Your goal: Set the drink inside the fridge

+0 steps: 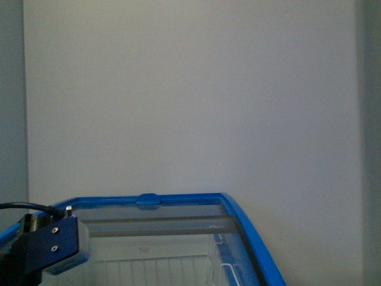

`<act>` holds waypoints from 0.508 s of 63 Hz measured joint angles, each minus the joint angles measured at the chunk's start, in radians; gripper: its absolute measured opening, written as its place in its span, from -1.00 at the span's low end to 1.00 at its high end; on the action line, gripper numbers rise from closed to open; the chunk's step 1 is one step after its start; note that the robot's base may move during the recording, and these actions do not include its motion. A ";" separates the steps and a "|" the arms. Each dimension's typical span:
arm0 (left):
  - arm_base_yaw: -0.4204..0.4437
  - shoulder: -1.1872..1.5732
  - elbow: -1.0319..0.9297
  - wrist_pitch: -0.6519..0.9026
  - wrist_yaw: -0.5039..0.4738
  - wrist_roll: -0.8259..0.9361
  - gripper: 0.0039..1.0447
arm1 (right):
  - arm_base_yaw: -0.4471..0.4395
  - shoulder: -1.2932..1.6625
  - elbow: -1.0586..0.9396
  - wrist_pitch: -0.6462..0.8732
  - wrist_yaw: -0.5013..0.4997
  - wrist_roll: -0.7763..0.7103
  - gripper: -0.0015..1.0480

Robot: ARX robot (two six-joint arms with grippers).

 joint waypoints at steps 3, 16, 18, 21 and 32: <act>-0.008 0.031 0.046 0.000 -0.005 -0.002 0.85 | 0.000 0.000 0.000 0.000 0.000 0.000 -0.22; -0.052 0.255 0.391 0.031 -0.160 -0.034 0.85 | 0.000 0.000 0.000 0.000 0.000 0.000 -0.22; -0.060 0.302 0.458 0.054 -0.204 -0.036 0.85 | 0.000 0.000 0.000 0.000 0.000 0.000 -0.22; -0.072 0.365 0.542 0.090 -0.267 -0.050 0.85 | 0.000 0.000 0.000 0.000 0.000 0.000 -0.22; -0.093 0.413 0.614 0.185 -0.431 -0.207 0.85 | 0.000 0.000 0.000 0.000 0.000 0.000 -0.22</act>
